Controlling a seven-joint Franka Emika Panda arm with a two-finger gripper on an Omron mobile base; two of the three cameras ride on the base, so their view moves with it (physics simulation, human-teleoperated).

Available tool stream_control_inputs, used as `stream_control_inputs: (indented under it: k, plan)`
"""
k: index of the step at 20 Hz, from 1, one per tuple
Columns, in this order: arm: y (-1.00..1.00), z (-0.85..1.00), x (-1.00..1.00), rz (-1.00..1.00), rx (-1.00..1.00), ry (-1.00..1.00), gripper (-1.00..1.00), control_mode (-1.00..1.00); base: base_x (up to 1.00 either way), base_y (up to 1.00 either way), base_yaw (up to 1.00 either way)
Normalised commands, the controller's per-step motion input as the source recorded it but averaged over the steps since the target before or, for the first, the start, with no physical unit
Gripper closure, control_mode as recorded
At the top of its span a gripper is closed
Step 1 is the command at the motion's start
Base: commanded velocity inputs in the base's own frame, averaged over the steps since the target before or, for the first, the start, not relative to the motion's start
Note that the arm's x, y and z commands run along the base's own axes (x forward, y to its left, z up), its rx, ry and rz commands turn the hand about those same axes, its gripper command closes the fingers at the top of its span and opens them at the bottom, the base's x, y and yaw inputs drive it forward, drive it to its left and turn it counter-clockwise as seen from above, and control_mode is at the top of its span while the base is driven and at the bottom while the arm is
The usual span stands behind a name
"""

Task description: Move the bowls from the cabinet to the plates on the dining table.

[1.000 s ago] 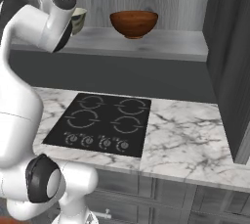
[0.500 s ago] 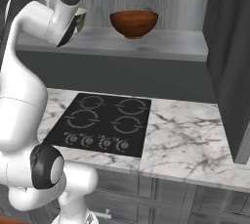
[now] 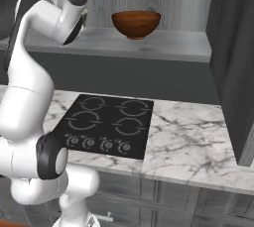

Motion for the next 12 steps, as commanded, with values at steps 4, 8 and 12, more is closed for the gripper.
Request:
stream_control_inputs:
  k: [4,8,12]
  plan:
    - [0.0,-0.04,0.26,0.0,0.0,-0.04,-1.0,-1.0,0.0,0.0,0.0]
    - [0.0,0.0,0.25,0.0,0.0,0.0,-1.0,-1.0,0.0,0.0,0.0]
    - [0.01,0.0,0.28,0.0,0.0,0.0,-1.0,-1.0,0.0,0.0,0.0]
